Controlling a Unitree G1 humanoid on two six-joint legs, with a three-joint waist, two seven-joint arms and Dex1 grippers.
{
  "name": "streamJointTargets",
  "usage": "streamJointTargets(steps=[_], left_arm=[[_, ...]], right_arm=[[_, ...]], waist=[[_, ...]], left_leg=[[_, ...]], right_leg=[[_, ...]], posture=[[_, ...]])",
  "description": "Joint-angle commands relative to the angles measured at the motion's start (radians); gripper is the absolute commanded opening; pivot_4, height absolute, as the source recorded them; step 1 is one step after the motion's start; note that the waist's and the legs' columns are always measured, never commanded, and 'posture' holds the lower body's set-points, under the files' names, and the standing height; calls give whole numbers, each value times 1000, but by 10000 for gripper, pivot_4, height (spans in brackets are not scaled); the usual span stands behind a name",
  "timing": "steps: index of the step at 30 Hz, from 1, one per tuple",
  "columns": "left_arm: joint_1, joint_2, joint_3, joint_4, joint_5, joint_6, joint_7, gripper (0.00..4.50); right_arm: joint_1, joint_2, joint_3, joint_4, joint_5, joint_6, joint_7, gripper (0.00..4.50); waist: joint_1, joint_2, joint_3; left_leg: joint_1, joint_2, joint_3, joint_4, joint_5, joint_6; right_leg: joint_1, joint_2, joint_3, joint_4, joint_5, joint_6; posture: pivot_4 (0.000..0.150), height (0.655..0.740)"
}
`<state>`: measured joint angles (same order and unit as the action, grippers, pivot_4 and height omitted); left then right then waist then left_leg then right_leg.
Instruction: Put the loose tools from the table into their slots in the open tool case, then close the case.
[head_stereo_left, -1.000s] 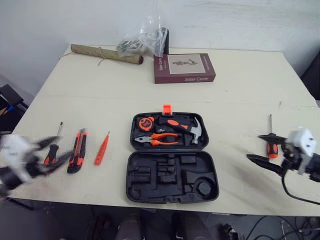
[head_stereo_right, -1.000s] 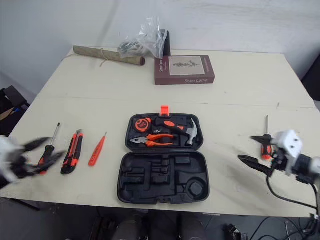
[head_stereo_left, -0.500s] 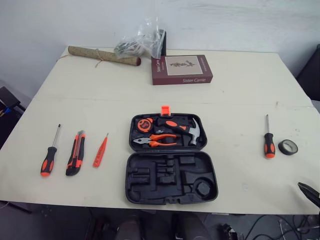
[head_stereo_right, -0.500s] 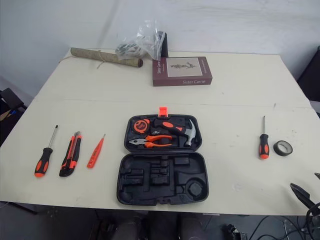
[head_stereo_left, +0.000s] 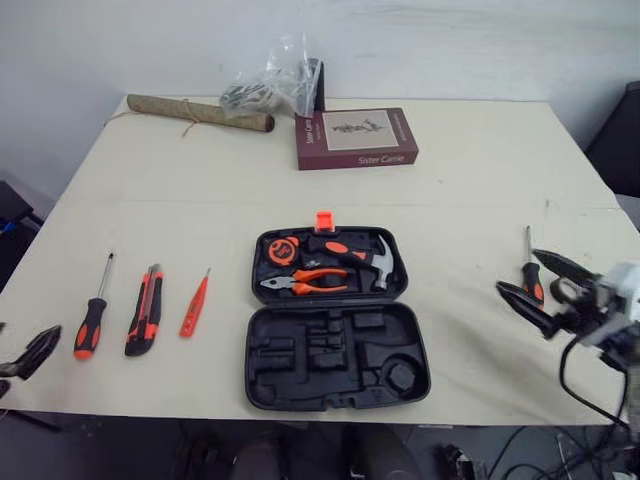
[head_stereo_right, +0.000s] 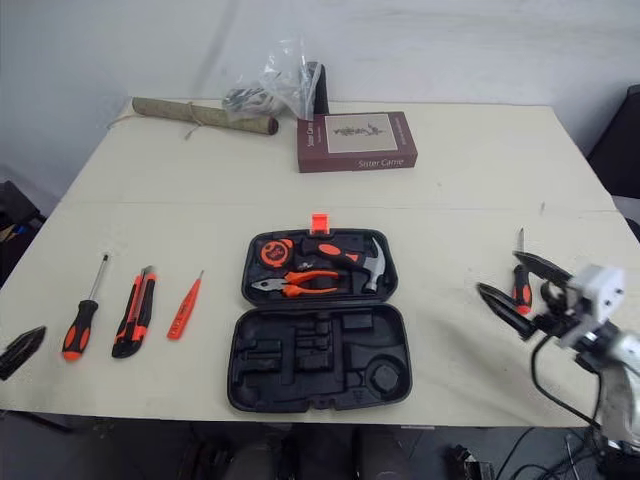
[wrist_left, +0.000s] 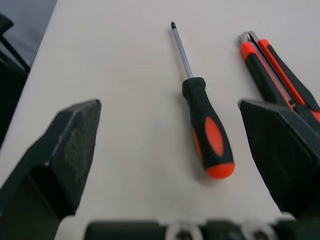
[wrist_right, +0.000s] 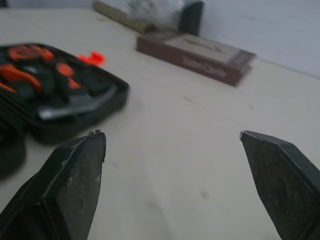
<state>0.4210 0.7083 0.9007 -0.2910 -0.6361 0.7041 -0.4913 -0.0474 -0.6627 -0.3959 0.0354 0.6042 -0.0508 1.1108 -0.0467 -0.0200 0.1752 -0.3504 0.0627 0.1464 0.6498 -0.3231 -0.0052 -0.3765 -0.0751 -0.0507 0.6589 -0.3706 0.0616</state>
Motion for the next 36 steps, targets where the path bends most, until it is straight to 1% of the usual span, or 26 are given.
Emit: streamJointTargets(steps=[1,3,4,6,8,11,13,16,19,22,27,28,29,30,32,33,36], left_arm=[[-67,28,-40,-102,-41,231,148,44585],[-126,46,-89,-103,0,382,252,44585],[-164,40,-107,-92,7,413,282,44585],[-224,31,-139,-66,10,456,308,44585],[-253,36,-172,-47,30,483,317,44585],[-292,35,-197,-19,52,497,326,44585],[-309,37,-216,15,61,478,301,44585],[-308,62,-293,69,79,438,225,44585],[-293,65,-319,81,91,461,210,44585],[-290,60,-315,85,125,442,223,37157],[-295,82,-337,90,166,353,190,16075],[-296,85,-333,89,175,332,185,9814],[-297,88,-324,90,181,315,181,8262],[-290,94,-314,87,193,276,169,8084],[-257,116,-289,77,241,125,123,8084],[-247,123,-263,69,256,43,93,8084],[-243,146,-192,28,238,-199,-72,8084]], right_arm=[[-49,38,95,-100,13,-74,108,45000],[-106,89,169,-130,6,-117,146,45000],[-131,110,200,-136,6,-128,164,45000],[-163,136,249,-131,4,-149,203,45000],[-178,157,277,-115,-1,-161,218,45000],[-180,172,298,-106,-7,-174,227,45000],[-181,171,303,-108,-9,-174,229,45000],[-184,169,306,-106,-11,-169,223,45000],[-192,172,294,-100,-5,-153,197,45000],[-197,168,280,-94,-1,-145,177,45000],[-157,155,267,-92,-3,-151,177,45000],[-147,151,264,-93,-5,-154,179,45000],[-140,147,262,-92,-7,-157,180,45000],[-133,142,257,-92,-10,-159,179,45000],[-114,137,238,-96,-21,-164,157,45000],[-104,135,225,-107,-19,-161,142,45000],[-60,110,178,-144,-4,-144,107,45000]], waist=[[10,0,0],[14,0,0],[15,0,0],[16,0,0],[17,-1,0],[17,-1,0],[18,-1,0],[20,0,0],[20,4,-2],[19,8,-2],[19,9,-2],[18,9,-2],[18,9,-2],[18,9,-2],[17,8,-2],[16,6,-1],[17,2,0]], left_leg=[[0,0,0,0,0,0],[0,0,0,1,0,0],[0,0,0,1,0,0],[0,0,0,1,1,-1],[-1,0,0,1,1,-1],[-1,0,0,3,0,0],[-1,-1,0,4,0,0],[-1,-1,0,4,1,0],[0,-1,0,3,2,-1],[0,-1,0,2,2,-1],[1,-1,0,1,3,-2],[1,-1,0,1,3,-2],[1,-1,0,1,3,-2],[1,-1,0,0,3,-2],[0,-1,0,0,3,-2],[0,-1,0,0,3,-2],[-2,0,0,0,3,-2]], right_leg=[[0,0,0,0,0,0],[0,0,0,1,0,0],[0,0,0,1,0,0],[0,0,0,1,0,0],[-1,0,0,1,0,0],[-1,0,0,0,0,0],[0,0,0,1,0,0],[0,0,0,1,0,0],[0,0,0,2,0,0],[0,-1,0,2,0,0],[0,0,0,2,0,0],[0,0,0,2,0,0],[0,0,0,2,0,0],[0,0,0,2,0,0],[-1,0,0,1,0,0],[-2,0,0,1,0,0],[-3,0,-1,1,0,0]], posture=[[1500,7400],[1500,7400],[1500,7400],[1500,7400],[1500,7400],[1500,7400],[1500,7400],[1500,7400],[1500,7400],[1500,7400],[1500,7400],[1500,7400],[1500,7400],[1500,7400],[1500,7400],[1500,7400],[1500,7400]])
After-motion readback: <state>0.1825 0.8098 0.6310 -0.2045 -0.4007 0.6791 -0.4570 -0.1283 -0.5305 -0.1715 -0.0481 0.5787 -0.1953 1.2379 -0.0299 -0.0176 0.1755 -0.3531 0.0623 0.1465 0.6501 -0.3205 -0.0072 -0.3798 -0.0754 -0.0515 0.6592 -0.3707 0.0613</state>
